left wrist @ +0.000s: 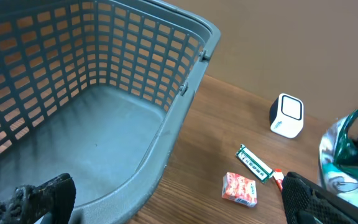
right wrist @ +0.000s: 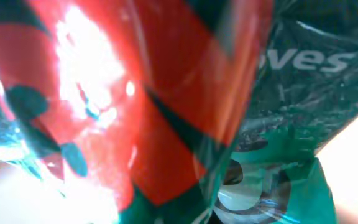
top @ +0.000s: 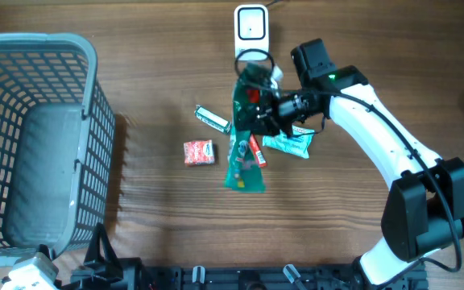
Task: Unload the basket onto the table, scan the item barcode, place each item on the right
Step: 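Carry the gloves bag to the right side and drop it there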
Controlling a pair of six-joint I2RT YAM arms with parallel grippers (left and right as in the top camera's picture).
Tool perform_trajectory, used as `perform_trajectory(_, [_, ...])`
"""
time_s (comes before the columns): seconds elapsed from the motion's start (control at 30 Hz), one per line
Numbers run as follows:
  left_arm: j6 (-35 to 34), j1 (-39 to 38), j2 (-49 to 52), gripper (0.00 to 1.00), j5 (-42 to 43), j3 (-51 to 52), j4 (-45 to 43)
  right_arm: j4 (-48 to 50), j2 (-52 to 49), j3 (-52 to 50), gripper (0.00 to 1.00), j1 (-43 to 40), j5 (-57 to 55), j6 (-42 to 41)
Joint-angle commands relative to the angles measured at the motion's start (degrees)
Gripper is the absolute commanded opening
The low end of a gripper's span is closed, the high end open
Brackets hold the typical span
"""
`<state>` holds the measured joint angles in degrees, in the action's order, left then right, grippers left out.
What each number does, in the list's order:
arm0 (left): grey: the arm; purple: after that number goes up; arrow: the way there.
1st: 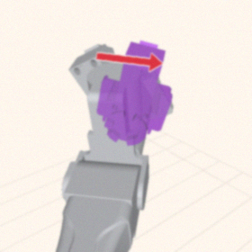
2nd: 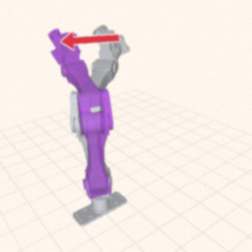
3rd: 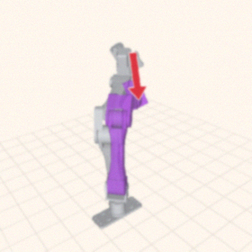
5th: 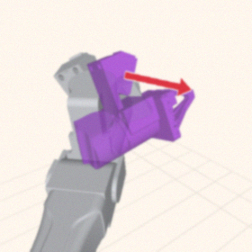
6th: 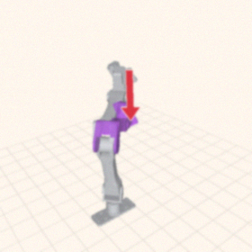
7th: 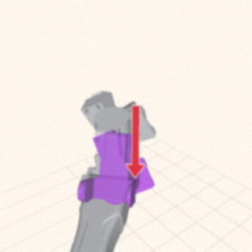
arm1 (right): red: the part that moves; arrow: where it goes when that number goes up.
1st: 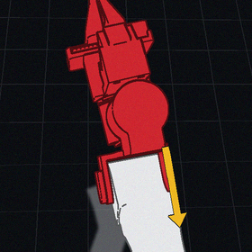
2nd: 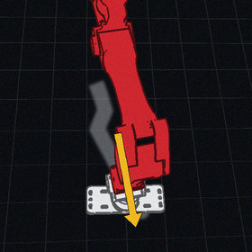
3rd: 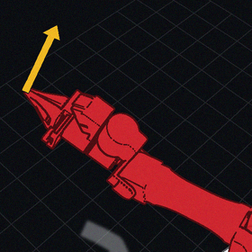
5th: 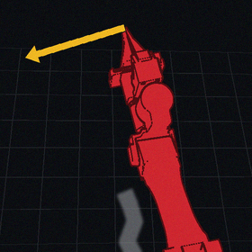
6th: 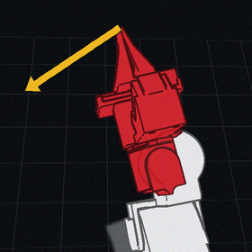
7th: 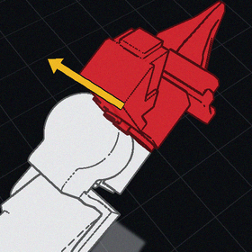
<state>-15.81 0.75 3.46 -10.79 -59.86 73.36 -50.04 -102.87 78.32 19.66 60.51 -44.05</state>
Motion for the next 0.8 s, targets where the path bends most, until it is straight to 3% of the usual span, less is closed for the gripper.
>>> perform_trajectory(0.0, [-0.07,-0.28,-0.48,1.00,0.48,-0.04,-0.04,-0.17,0.33,0.04,0.04,-1.09,7.72,-24.06])
perform_trajectory(0.23, [-0.07,-0.28,-0.48,1.00,0.48,-0.04,-0.04,-8.92,0.33,0.04,0.04,-3.30,15.28,-42.47])
perform_trajectory(0.47, [-0.07,-0.28,-0.48,1.00,0.48,-0.04,-0.04,-2.25,0.31,0.04,0.04,-11.47,27.32,-42.86])
perform_trajectory(0.67, [-0.07,-0.28,-0.48,1.00,0.48,-0.04,-0.04,-1.81,0.33,0.02,0.04,-21.57,32.22,-33.38])
perform_trajectory(0.77, [-0.07,-0.28,-0.48,1.00,0.48,-0.04,-0.04,2.54,0.31,0.02,0.04,-27.52,32.52,-16.48])
